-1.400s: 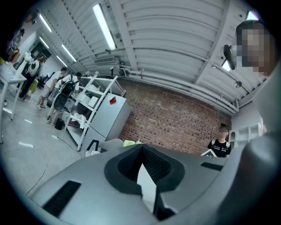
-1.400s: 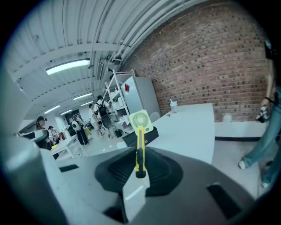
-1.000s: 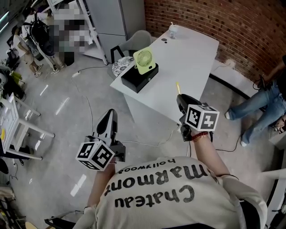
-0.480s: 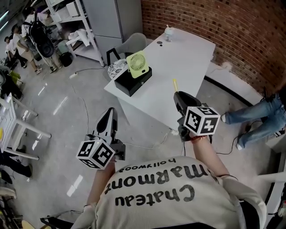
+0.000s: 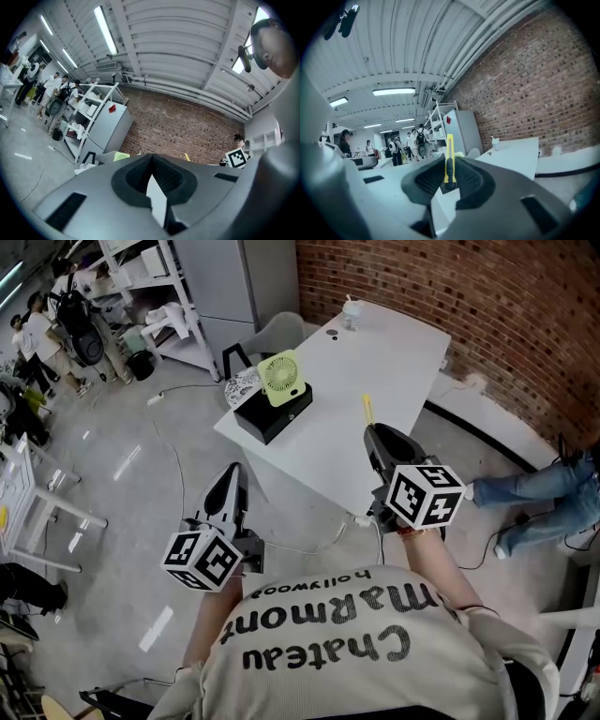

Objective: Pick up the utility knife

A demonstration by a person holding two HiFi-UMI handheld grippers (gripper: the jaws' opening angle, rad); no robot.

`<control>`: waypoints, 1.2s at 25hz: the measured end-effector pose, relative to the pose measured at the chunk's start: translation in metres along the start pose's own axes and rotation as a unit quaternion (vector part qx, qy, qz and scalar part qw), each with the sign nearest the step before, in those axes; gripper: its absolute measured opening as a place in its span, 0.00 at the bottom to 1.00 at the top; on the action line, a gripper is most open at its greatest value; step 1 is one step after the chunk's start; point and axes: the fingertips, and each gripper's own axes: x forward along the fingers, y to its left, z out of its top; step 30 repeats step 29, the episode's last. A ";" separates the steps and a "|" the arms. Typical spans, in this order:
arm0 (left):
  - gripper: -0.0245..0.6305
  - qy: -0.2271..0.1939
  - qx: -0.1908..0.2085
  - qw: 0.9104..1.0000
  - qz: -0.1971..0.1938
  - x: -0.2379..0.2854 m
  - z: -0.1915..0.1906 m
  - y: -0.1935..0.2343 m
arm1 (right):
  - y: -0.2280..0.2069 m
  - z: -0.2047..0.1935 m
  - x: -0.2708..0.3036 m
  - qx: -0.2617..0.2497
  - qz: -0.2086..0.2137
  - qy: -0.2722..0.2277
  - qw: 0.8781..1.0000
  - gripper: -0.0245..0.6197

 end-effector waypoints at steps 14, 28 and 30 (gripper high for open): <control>0.04 0.000 0.004 1.000 -0.010 0.004 -0.004 -0.022 | -0.011 0.001 -0.018 -0.010 0.000 0.001 1.000 0.14; 0.04 -0.001 0.005 1.000 -0.014 -0.002 -0.007 -0.032 | -0.013 -0.004 -0.029 -0.012 0.000 0.002 1.000 0.14; 0.04 -0.001 0.005 1.000 -0.014 -0.002 -0.007 -0.033 | -0.013 -0.004 -0.030 -0.012 0.000 0.002 1.000 0.14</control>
